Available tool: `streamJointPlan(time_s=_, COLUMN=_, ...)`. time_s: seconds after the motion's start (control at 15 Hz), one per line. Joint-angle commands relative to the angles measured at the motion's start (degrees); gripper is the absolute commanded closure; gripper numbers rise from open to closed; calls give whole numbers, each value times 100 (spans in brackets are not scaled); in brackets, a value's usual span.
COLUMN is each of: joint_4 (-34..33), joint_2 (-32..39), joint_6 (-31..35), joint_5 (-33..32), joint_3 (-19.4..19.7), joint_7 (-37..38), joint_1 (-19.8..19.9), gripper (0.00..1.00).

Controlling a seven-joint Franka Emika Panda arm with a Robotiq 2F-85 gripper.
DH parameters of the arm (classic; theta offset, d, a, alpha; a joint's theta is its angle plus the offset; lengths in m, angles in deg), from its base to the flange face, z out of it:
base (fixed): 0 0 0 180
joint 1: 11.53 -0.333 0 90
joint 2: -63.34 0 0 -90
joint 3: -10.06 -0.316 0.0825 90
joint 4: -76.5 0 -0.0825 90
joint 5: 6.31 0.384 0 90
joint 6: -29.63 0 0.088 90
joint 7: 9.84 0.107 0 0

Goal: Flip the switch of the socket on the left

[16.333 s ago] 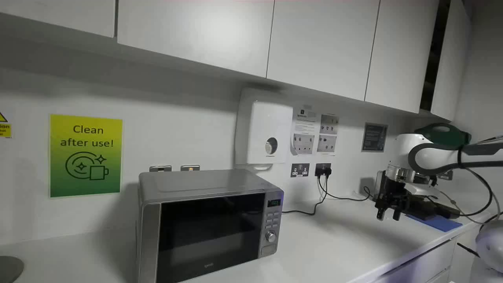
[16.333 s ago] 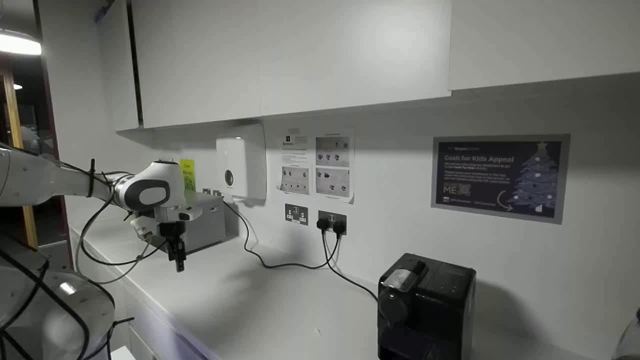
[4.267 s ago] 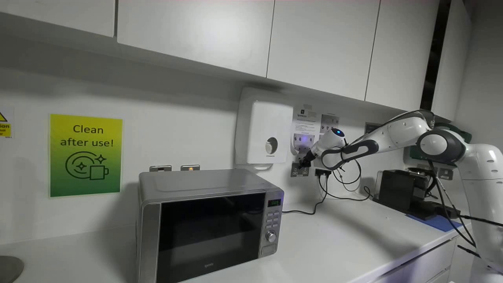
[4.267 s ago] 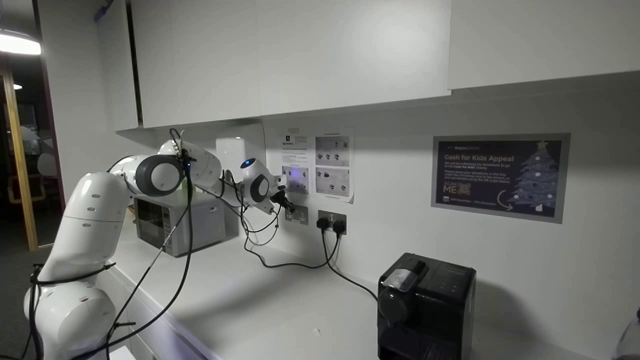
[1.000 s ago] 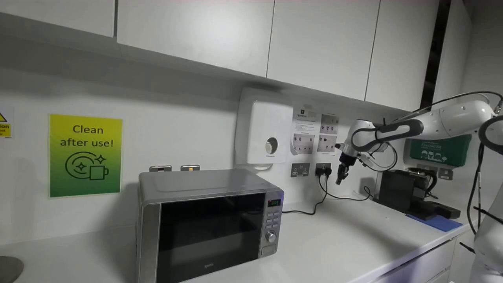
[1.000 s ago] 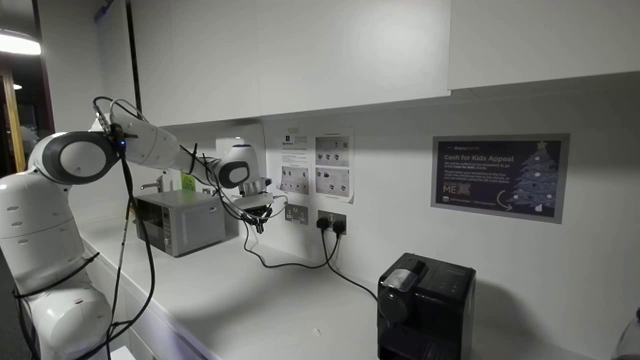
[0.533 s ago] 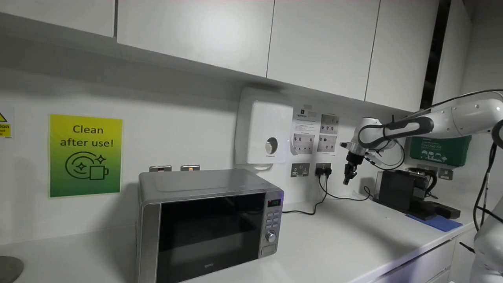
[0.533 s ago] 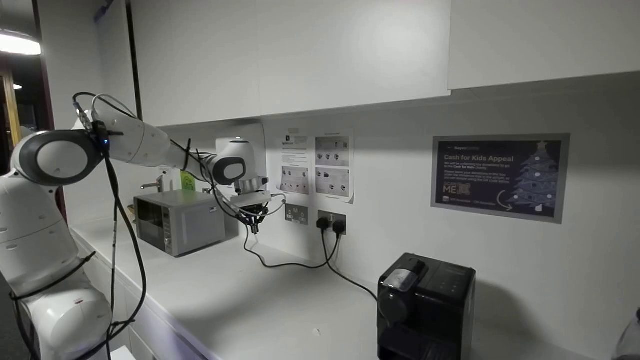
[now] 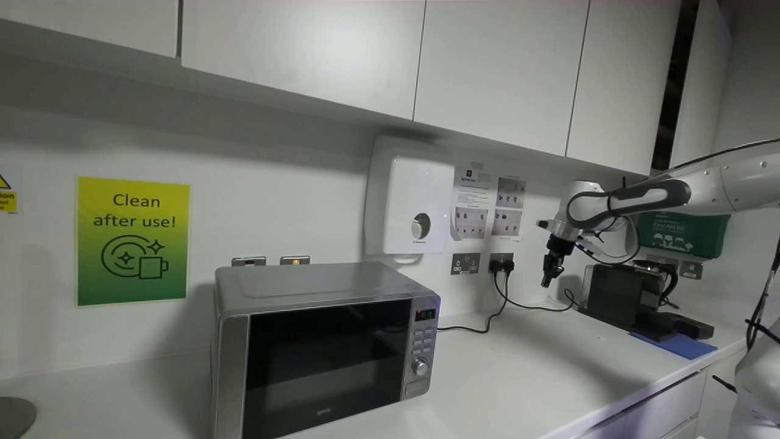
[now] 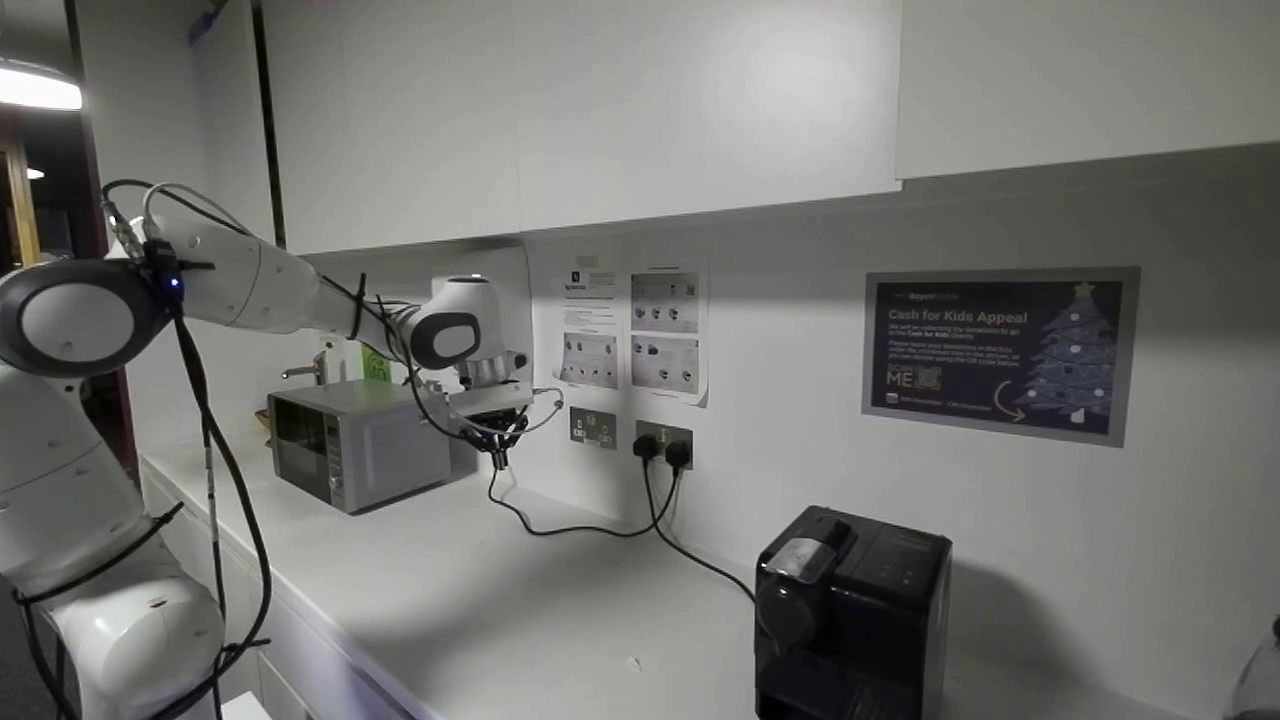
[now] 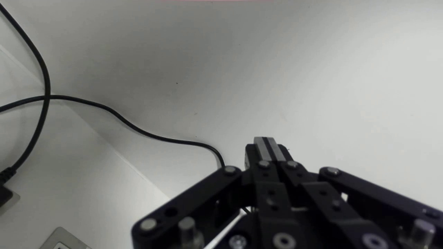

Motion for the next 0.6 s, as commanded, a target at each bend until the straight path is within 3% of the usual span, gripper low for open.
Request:
streamJointPlan(time_s=0.0, joint_4=361, joint_2=-491, joint_6=-80, joint_5=175, joint_3=177, joint_7=-276, joint_1=-95, gripper=100)
streamJointPlan(time_s=0.53, joint_4=859, joint_2=-1102, joint_6=-55, joint_5=136, joint_3=348, joint_7=-300, joint_1=-165, gripper=100)
